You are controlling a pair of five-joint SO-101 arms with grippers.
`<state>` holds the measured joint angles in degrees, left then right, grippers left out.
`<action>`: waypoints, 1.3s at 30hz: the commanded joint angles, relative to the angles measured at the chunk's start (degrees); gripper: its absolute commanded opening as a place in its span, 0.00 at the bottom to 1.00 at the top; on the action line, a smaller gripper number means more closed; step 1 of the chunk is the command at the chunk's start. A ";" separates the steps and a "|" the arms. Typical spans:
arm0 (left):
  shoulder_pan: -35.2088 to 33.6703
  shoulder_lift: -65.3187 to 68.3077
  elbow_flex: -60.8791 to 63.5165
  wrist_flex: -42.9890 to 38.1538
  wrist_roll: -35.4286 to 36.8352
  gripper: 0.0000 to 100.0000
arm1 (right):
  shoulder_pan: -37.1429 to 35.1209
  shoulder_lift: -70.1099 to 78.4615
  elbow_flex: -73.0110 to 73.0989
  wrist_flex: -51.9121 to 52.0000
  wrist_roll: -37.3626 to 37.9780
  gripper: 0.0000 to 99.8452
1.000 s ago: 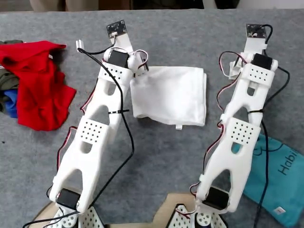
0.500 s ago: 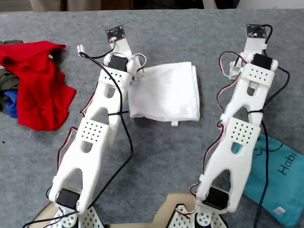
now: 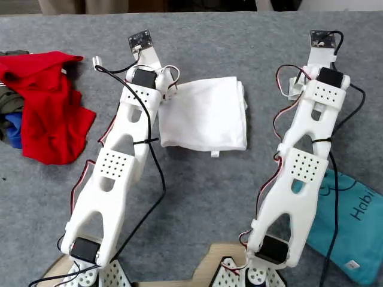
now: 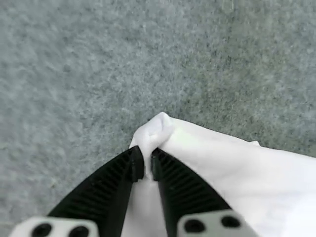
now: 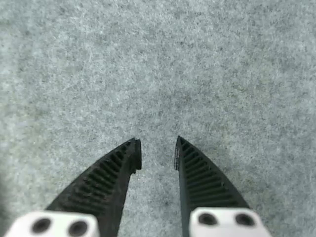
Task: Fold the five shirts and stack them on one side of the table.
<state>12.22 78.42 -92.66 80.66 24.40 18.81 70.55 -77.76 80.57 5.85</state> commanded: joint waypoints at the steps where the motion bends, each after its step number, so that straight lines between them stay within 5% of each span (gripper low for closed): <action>1: -0.62 -2.07 -3.43 0.26 0.62 0.15 | -0.57 -0.22 -2.77 0.53 0.00 0.14; 10: -5.63 -9.01 -2.55 2.02 4.22 0.22 | -6.64 -2.51 -15.25 15.56 4.48 0.14; 17: -7.30 -3.56 -0.70 -1.76 4.48 0.02 | -14.02 -7.16 -11.56 21.89 15.82 0.11; 23: -3.87 -1.36 -1.23 -1.41 4.22 0.02 | -20.00 -14.73 -3.65 21.19 16.18 0.01; 39: -4.04 -1.27 -1.23 -2.02 4.22 0.02 | -20.18 8.66 -5.32 -10.37 17.23 0.01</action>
<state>7.82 78.07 -93.01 79.60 28.53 -1.67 76.62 -80.75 75.30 21.58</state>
